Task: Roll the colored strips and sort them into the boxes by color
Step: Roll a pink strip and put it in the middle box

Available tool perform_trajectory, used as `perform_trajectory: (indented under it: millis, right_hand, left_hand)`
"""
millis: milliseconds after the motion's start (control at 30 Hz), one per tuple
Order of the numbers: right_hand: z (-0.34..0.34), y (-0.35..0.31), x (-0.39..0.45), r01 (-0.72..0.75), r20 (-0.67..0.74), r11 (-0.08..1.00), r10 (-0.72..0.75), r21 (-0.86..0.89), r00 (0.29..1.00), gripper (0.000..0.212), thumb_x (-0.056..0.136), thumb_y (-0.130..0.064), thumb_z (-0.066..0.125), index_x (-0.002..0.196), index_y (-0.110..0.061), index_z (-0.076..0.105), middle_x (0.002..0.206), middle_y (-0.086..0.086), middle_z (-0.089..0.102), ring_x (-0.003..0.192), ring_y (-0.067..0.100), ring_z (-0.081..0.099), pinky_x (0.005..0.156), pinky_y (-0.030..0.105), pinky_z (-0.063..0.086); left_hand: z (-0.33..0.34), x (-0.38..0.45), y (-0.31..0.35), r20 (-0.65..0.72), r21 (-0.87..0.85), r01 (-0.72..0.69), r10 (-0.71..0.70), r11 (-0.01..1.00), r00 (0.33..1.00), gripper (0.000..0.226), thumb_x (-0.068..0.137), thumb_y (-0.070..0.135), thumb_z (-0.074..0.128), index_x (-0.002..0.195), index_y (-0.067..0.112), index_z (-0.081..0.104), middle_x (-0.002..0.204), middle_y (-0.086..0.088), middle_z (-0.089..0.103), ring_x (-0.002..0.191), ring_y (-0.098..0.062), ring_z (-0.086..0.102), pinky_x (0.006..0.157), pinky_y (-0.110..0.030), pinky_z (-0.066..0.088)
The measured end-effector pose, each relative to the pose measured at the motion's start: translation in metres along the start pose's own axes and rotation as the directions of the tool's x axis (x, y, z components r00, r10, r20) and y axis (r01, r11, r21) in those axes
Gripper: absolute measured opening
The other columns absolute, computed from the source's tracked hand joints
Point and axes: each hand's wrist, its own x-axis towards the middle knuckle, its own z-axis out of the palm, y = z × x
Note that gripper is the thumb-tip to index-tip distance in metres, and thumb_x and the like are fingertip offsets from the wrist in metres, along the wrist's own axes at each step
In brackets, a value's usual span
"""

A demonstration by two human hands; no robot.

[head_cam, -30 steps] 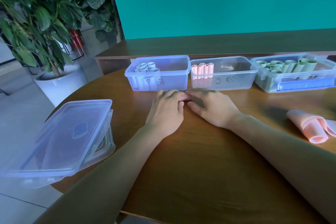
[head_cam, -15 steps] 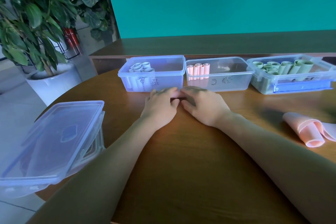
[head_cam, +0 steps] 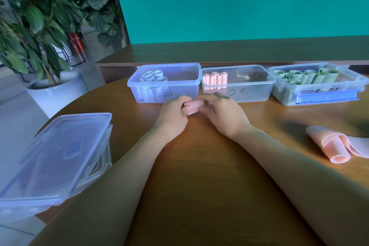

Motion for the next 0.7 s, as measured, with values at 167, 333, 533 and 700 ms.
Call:
perform_trajectory:
  millis: [167,333,533,700]
  right_hand:
    - [-0.007,0.006,-0.008,0.037,-0.075,0.977,-0.022,0.210,0.997,0.034,0.096,-0.025,0.070,0.129,-0.020,0.069,0.108,0.000,0.067,0.069,-0.005,0.055,0.081,0.016,0.043]
    - [-0.019,0.005,-0.023,0.032,-0.017,0.968,-0.029,0.250,0.999,0.024,0.097,-0.026,0.067,0.121,-0.022,0.072,0.100,-0.005,0.070,0.076,0.004,0.060,0.074,0.005,0.040]
    - [-0.035,-0.004,-0.044,-0.086,0.020,0.904,0.086,0.419,0.996,0.017,0.097,-0.031,0.067,0.109,-0.021,0.072,0.064,-0.017,0.066,0.053,0.002,0.057,0.060,0.012,0.045]
    - [-0.053,-0.012,-0.057,-0.125,-0.038,0.729,0.203,0.672,0.978,0.014,0.092,-0.031,0.070,0.099,-0.019,0.075,0.059,0.001,0.063,0.046,0.016,0.052,0.051,0.027,0.049]
  left_hand:
    - [-0.007,-0.018,0.008,0.011,-0.149,-0.067,0.069,0.987,0.998,0.030,0.106,0.021,0.043,0.127,0.035,0.059,0.119,0.011,0.063,0.108,-0.008,0.057,0.084,-0.018,0.043]
    - [-0.010,-0.031,0.008,0.047,-0.214,-0.126,0.139,0.969,0.989,0.032,0.097,0.040,0.061,0.128,0.031,0.065,0.117,0.017,0.069,0.107,-0.002,0.063,0.094,-0.025,0.052]
    - [-0.013,-0.037,0.019,0.092,-0.344,-0.080,0.119,0.936,0.989,0.028,0.094,0.035,0.067,0.122,0.029,0.070,0.109,0.016,0.072,0.101,-0.001,0.067,0.088,-0.025,0.055]
    - [-0.009,-0.046,0.041,0.075,-0.558,-0.038,0.097,0.829,0.992,0.024,0.094,0.034,0.068,0.117,0.026,0.066,0.095,0.011,0.076,0.084,-0.002,0.067,0.072,-0.019,0.052]
